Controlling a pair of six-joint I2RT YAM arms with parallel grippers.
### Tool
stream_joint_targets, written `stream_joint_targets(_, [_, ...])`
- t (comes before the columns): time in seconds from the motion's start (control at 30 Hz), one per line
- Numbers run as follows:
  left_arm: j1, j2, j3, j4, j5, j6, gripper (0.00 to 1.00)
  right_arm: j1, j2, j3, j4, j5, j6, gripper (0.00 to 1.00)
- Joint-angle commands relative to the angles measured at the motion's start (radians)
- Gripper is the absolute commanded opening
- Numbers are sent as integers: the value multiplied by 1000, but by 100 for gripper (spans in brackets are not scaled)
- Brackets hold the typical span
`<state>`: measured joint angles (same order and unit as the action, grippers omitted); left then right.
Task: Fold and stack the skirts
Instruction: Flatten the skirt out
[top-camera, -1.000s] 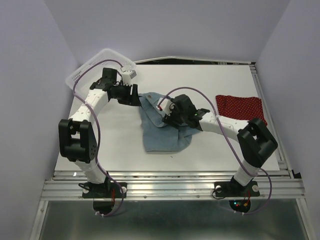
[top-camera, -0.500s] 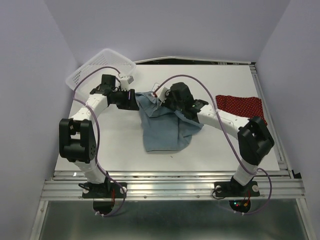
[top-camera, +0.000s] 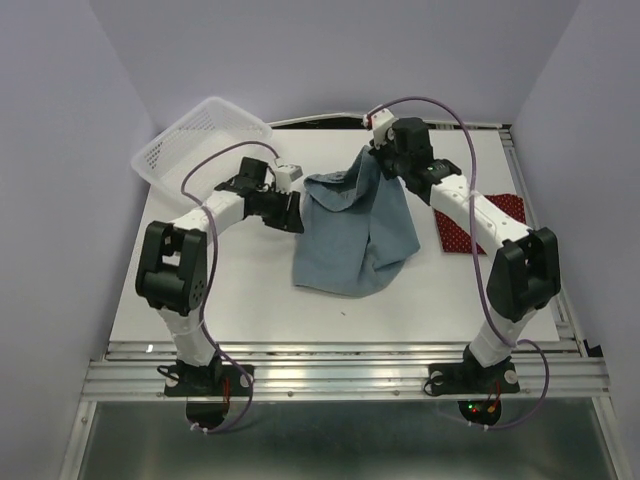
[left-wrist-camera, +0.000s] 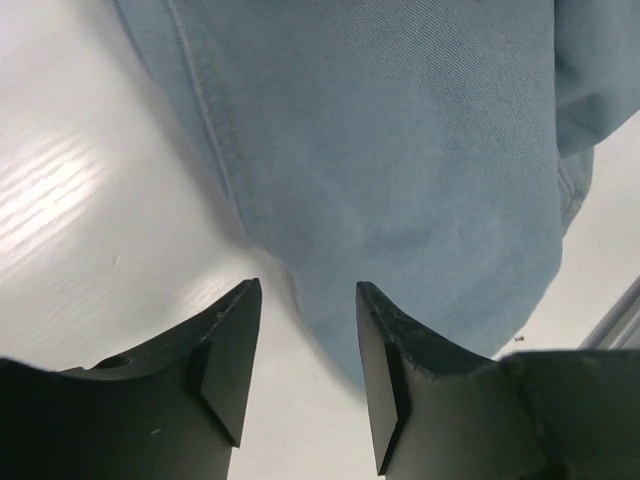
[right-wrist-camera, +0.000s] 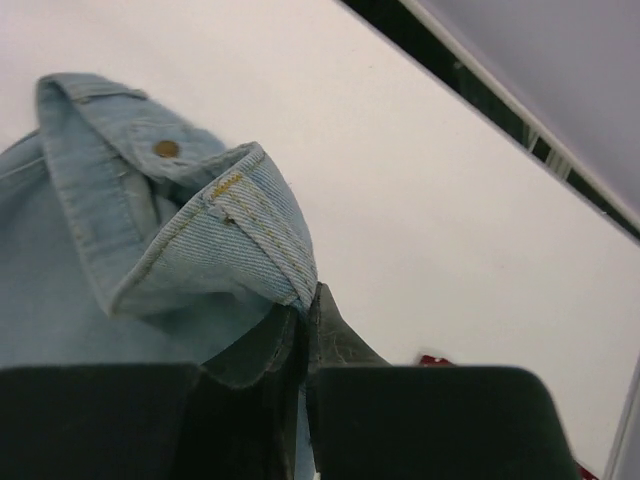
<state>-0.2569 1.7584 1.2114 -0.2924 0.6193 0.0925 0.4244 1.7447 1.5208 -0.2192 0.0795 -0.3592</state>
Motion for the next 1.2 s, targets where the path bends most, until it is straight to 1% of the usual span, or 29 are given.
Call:
stream_joint_targets(0.0, [-89,106,100,29,-152,52,55,-13,24,-22,-63,17,101,1])
stream_joint_targets(0.1, [-113,214,152,-13,-269,85,55,-27,47,-24,-109,14,138,1])
stream_joint_targets(0.17, [-117,243,168,-27,-294,101,55,-55,58,-28,-118,11,149,1])
stream_joint_targets(0.23, [-123,259,160,-37,-361,124,55,-67,61,-31,-134,3,164,1])
stream_joint_targets(0.27, [-125,268,162,-71,-386,139,52,-81,64,-31,-135,3,169,1])
stream_joint_targets(0.3, [-124,271,157,-94,-415,145,37,-90,65,-28,-140,0,170,1])
stream_joint_targets(0.37, [-122,228,125,-152,-435,171,23,-104,72,-21,-155,2,177,1])
stream_joint_targets(0.4, [-123,196,96,-165,-450,200,11,-120,73,-10,-163,2,180,1])
stream_joint_targets(0.43, [-124,162,26,-177,-460,220,4,-131,76,-4,-173,-12,184,1])
stream_joint_targets(0.47, [-124,123,-10,-189,-472,242,0,-141,76,-1,-184,-21,187,1])
stream_joint_targets(0.5, [-124,46,-76,-229,-483,295,0,-150,75,-4,-203,-35,187,1])
stream_joint_targets(0.57, [-122,-31,-136,-278,-492,357,0,-161,69,-20,-218,-47,175,1])
stream_joint_targets(0.6, [-122,-109,-163,-318,-498,384,0,-161,61,-34,-220,-66,169,1])
stream_joint_targets(0.63, [-122,-141,-200,-342,-488,445,0,-161,59,-66,-224,-69,167,1])
stream_joint_targets(0.7, [-122,-221,-223,-417,-457,483,0,-161,70,-96,-232,-111,170,1])
stream_joint_targets(0.77, [-122,-253,-222,-479,-417,533,0,-161,93,-119,-241,-133,174,1])
stream_joint_targets(0.8, [-122,-273,-217,-541,-365,583,0,-161,105,-123,-252,-144,186,1])
stream_joint_targets(0.87, [-119,-302,-194,-571,-337,624,0,-161,145,-126,-253,-167,198,1])
stream_joint_targets(0.9, [-114,-316,-181,-550,-336,606,5,-161,159,-125,-253,-176,204,1])
stream_joint_targets(0.93, [-93,-332,-144,-527,-322,587,12,-161,176,-117,-256,-193,209,1])
stream_joint_targets(0.97, [-87,-347,-122,-505,-299,576,20,-161,212,-107,-262,-204,209,1])
stream_joint_targets(1.0, [-85,-370,-101,-449,-284,567,33,-161,231,-82,-284,-216,219,1])
stream_joint_targets(1.07, [-94,-367,-44,-357,-268,543,47,-161,272,-56,-295,-237,232,1])
stream_joint_targets(1.1, [-100,-355,-21,-335,-268,552,50,-161,282,-48,-296,-239,236,1])
stream_joint_targets(1.13, [-110,-335,28,-326,-270,588,51,-161,291,-41,-298,-241,238,1])
stream_joint_targets(1.17, [-132,-282,58,-336,-276,614,52,-161,302,-33,-302,-241,244,1])
